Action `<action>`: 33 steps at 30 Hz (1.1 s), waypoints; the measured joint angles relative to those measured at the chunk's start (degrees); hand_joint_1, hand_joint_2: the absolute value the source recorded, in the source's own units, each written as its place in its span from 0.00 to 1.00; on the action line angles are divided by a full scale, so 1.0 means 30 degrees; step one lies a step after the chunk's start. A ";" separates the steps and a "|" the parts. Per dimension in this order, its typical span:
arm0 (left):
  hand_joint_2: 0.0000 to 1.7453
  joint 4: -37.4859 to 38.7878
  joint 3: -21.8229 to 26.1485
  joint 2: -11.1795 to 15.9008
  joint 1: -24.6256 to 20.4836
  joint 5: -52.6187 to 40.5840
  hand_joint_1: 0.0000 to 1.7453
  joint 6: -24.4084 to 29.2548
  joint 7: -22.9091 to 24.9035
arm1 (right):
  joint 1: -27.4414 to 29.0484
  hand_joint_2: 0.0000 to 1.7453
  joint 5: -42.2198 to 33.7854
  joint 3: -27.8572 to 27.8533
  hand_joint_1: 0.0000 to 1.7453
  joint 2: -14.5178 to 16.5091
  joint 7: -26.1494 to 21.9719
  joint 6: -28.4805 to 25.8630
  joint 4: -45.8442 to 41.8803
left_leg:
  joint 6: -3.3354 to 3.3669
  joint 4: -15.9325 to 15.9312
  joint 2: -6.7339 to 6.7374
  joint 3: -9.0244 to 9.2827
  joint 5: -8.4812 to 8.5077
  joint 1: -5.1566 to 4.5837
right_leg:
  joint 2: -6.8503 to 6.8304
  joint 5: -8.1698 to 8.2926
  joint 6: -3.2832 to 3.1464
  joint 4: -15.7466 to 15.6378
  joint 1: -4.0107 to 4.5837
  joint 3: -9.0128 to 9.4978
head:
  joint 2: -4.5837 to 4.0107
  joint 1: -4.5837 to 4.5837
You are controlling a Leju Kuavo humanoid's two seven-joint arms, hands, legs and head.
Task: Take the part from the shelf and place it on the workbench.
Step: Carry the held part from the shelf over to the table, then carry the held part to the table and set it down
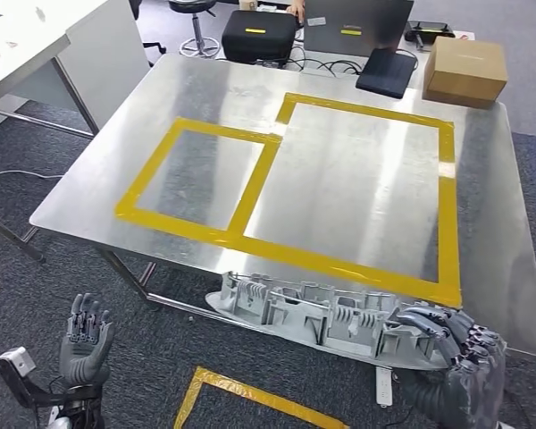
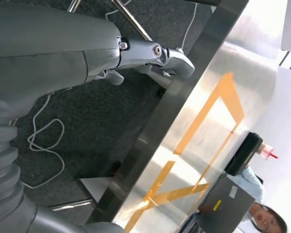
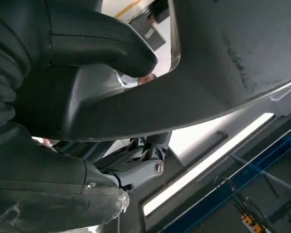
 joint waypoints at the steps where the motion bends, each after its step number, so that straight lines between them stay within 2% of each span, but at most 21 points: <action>1: 1.00 -0.0002 0.0057 -0.0016 0.0004 -0.0042 0.00 -0.0049 0.0000 | 0.0040 1.00 0.0308 -0.0084 1.00 -0.0002 0.0028 -0.0079 -0.0099 | 0.0023 -0.0054 0.0005 -0.0009 0.0050 0.0007 | 0.0008 -0.0005 -0.0032 0.0004 0.0017 -0.0032 | 0.0000 0.0000; 7: 1.00 -0.0007 0.0485 -0.0157 0.0051 -0.0286 0.00 -0.0279 -0.0095 | 0.0532 1.00 0.1370 -0.1600 1.00 0.0304 -0.0748 -0.0149 -0.0828 | -0.0402 -0.0252 0.0007 -0.0025 0.0161 0.0078 | -0.0021 -0.0001 -0.0268 0.0013 0.0106 -0.0094 | 0.0000 0.0013; 10: 1.00 -0.0007 0.0594 -0.0186 0.0065 -0.0368 0.00 -0.0301 -0.0117 | 0.0688 1.00 0.1456 -0.2134 1.00 0.0434 -0.0790 -0.0149 -0.0977 | -0.0469 -0.0253 0.0007 -0.0066 0.0198 0.0083 | -0.0015 0.0046 -0.0323 0.0014 0.0113 -0.0111 | 0.0000 0.0017; 21: 1.00 -0.0044 0.0854 -0.0315 0.0082 -0.0452 0.00 -0.0410 -0.0117 | 0.0801 1.00 0.1699 -0.2960 1.00 0.0761 -0.1054 -0.0149 -0.1197 | -0.0378 -0.0178 0.0008 -0.0337 0.0432 -0.0001 | -0.0005 0.0336 -0.0207 0.0003 0.0027 -0.0366 | 0.0000 0.0019; 27: 1.00 -0.0051 0.1186 -0.0443 0.0141 -0.0833 0.00 -0.0709 -0.0222 | 0.0588 1.00 0.0896 -0.4586 1.00 0.1273 -0.2227 -0.0957 -0.1700 | -0.0350 -0.0170 0.0012 -0.0352 0.0456 -0.0016 | 0.0001 0.0361 -0.0214 0.0003 0.0015 -0.0387 | 0.0000 0.0021; 33: 1.00 -0.0051 0.1441 -0.0532 0.0139 -0.1146 0.00 -0.0975 -0.0332 | -0.0211 1.00 0.1036 -0.5692 1.00 0.1437 -0.2472 -0.1138 -0.2270 | -0.0350 -0.0166 0.0020 -0.0338 0.0456 -0.0010 | 0.0013 0.0364 -0.0214 0.0003 0.0012 -0.0387 | 0.0000 0.0019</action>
